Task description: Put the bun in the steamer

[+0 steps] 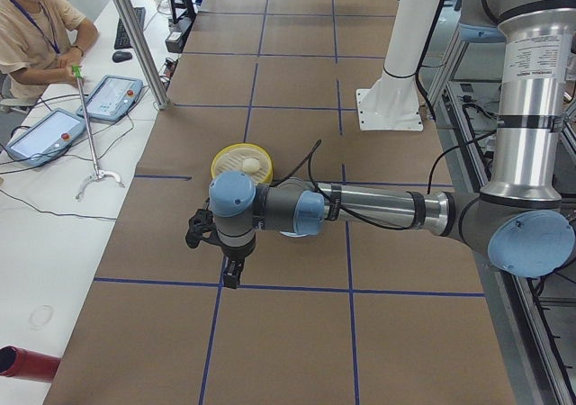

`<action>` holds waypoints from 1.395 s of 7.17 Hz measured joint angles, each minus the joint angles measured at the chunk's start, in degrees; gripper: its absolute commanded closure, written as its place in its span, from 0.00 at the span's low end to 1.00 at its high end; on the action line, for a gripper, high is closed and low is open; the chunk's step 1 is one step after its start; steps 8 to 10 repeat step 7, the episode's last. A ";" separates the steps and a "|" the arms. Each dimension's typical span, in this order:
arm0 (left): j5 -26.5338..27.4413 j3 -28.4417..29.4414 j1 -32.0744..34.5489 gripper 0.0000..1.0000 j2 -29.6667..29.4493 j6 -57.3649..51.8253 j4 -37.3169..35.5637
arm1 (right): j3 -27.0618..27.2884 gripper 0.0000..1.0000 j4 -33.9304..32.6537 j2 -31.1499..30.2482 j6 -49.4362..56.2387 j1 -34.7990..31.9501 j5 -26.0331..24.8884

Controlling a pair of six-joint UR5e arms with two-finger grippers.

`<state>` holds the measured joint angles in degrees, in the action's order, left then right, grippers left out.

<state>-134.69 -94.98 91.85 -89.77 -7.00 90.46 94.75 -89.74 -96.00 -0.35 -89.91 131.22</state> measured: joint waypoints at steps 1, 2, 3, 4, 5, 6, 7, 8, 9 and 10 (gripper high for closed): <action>-0.06 -0.42 -0.01 0.00 0.66 -0.05 0.05 | 0.00 0.00 0.00 0.01 0.00 0.00 0.00; 0.06 -1.77 0.00 0.00 1.88 -0.16 0.13 | 0.00 0.00 0.00 0.01 0.00 0.00 0.00; 0.35 -3.26 0.00 0.00 3.37 -0.27 0.19 | 0.00 0.00 0.00 -0.03 0.00 0.00 0.00; 0.56 -3.85 -0.07 0.00 3.97 -0.31 0.14 | 0.00 0.00 0.00 -0.03 0.00 0.00 0.00; 0.70 -3.89 -0.15 0.00 3.80 -0.31 -0.03 | 0.00 0.00 0.00 -0.01 0.00 0.00 0.00; 0.78 -3.85 -0.19 0.00 3.69 -0.34 -0.15 | 0.00 0.00 0.00 -0.01 0.00 0.00 0.00; 0.81 -4.15 -0.15 0.00 3.70 -0.44 -0.23 | 0.00 0.00 0.00 -0.01 0.00 0.00 0.00; 0.81 -4.15 -0.15 0.00 3.70 -0.44 -0.23 | 0.00 0.00 0.00 -0.01 0.00 0.00 0.00; 0.81 -4.15 -0.15 0.00 3.70 -0.44 -0.23 | 0.00 0.00 0.00 -0.01 0.00 0.00 0.00; 0.81 -4.15 -0.15 0.00 3.70 -0.44 -0.23 | 0.00 0.00 0.00 -0.01 0.00 0.00 0.00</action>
